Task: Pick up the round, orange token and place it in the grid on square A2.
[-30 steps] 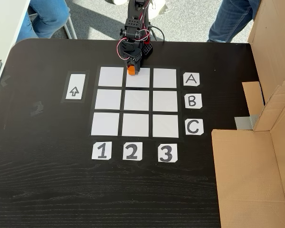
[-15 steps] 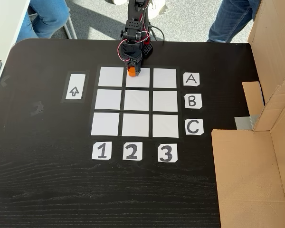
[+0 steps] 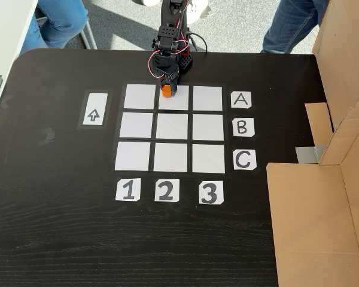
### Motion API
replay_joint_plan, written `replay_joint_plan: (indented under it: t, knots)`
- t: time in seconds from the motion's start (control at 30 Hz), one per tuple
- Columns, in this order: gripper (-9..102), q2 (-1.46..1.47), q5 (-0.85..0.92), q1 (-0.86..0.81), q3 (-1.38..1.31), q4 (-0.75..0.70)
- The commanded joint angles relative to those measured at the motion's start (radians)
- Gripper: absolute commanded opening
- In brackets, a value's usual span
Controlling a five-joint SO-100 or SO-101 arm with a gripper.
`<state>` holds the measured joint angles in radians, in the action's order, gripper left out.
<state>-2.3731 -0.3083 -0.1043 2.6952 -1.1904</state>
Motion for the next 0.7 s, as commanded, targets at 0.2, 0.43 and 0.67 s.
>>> replay_joint_plan:
  t: [0.2, 0.43, 0.67]
  knots:
    - [41, -0.011, 0.009, -0.003, 0.018, 0.031]
    - [52, -0.046, 0.014, 0.003, 0.028, 0.031]
    - [51, -0.137, 0.025, -0.011, 0.037, 0.04]
